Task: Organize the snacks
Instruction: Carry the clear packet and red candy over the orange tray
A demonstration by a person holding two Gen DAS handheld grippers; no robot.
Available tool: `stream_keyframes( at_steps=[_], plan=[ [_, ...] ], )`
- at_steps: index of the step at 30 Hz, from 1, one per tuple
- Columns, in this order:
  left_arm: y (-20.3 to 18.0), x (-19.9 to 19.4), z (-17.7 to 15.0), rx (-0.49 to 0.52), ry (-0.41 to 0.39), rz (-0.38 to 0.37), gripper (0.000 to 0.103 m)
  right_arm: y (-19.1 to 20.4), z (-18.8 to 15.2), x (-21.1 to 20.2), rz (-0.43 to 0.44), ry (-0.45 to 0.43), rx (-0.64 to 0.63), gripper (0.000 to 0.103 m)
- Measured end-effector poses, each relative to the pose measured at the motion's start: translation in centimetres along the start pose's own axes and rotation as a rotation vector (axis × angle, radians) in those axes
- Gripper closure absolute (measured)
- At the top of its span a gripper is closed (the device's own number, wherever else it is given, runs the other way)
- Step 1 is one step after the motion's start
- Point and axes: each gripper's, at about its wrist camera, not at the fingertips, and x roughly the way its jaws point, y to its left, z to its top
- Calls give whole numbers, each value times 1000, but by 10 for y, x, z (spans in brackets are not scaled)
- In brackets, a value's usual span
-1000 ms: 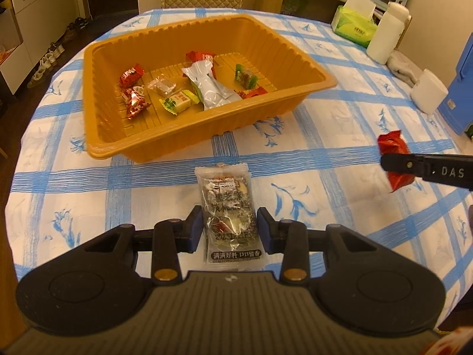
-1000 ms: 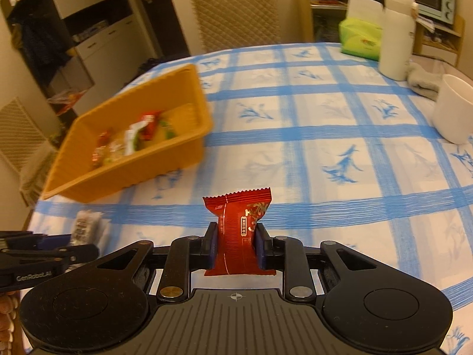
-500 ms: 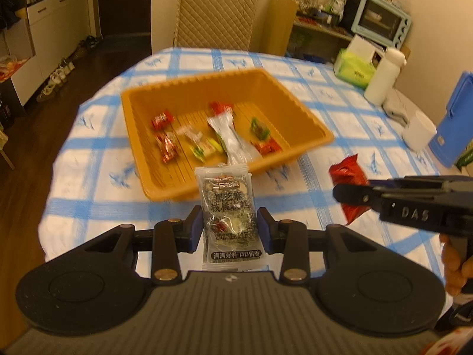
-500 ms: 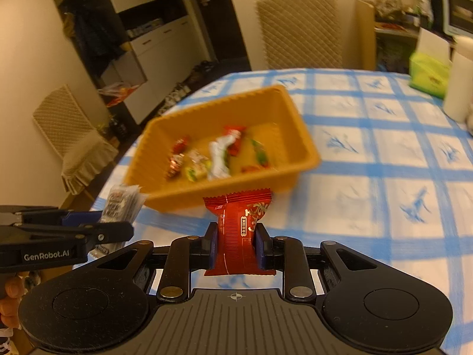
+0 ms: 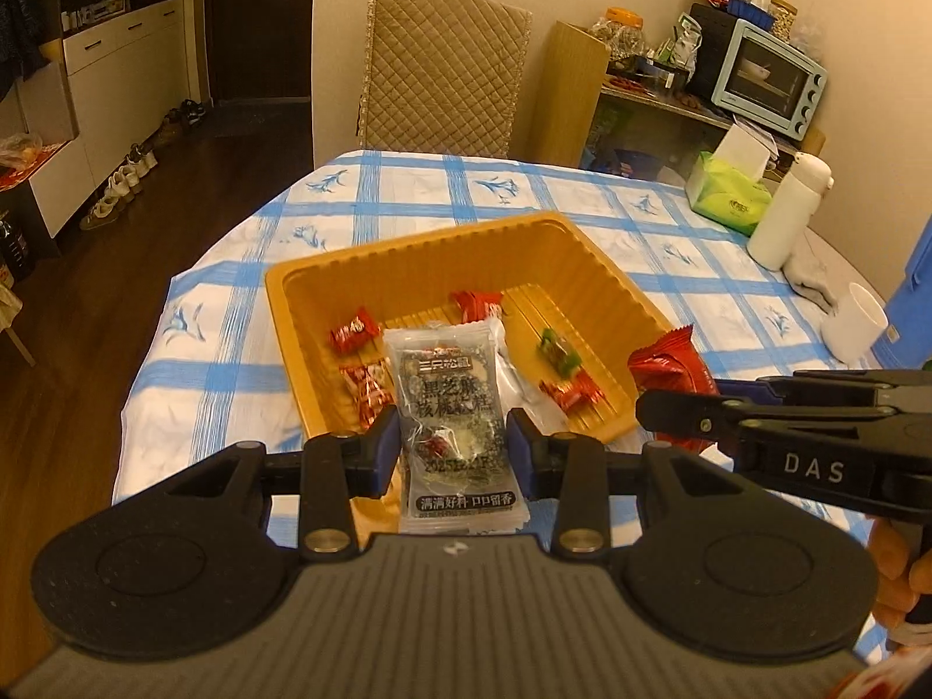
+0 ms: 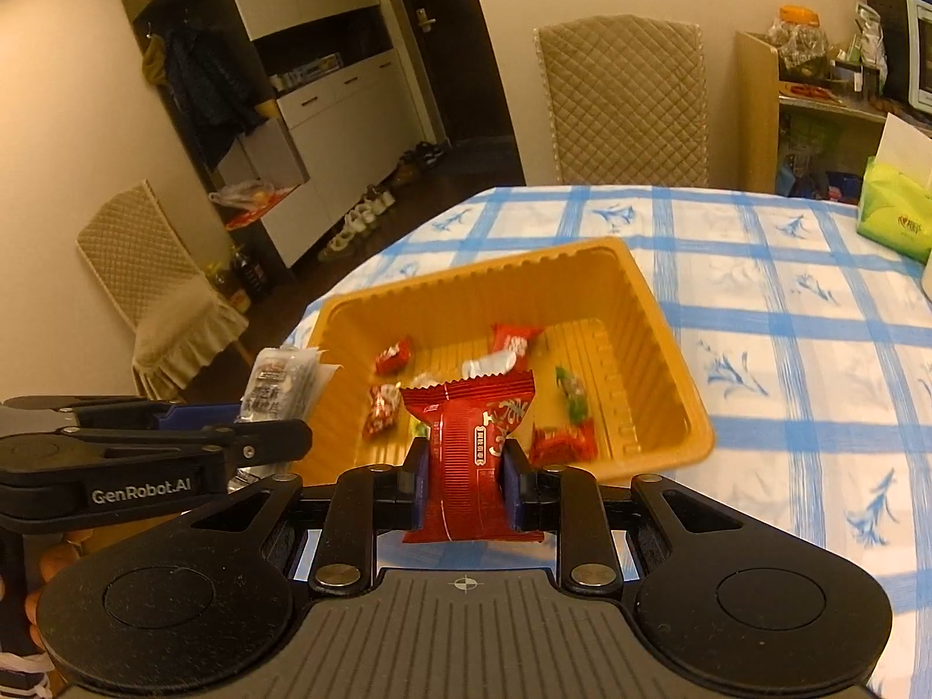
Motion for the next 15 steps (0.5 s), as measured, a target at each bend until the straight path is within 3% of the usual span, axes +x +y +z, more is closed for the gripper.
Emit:
stream_keyframes(
  at_steps=[15],
  plan=[
    [21, 67, 5, 13, 112, 21, 67, -4, 22, 29, -49, 7, 34, 78]
  ],
)
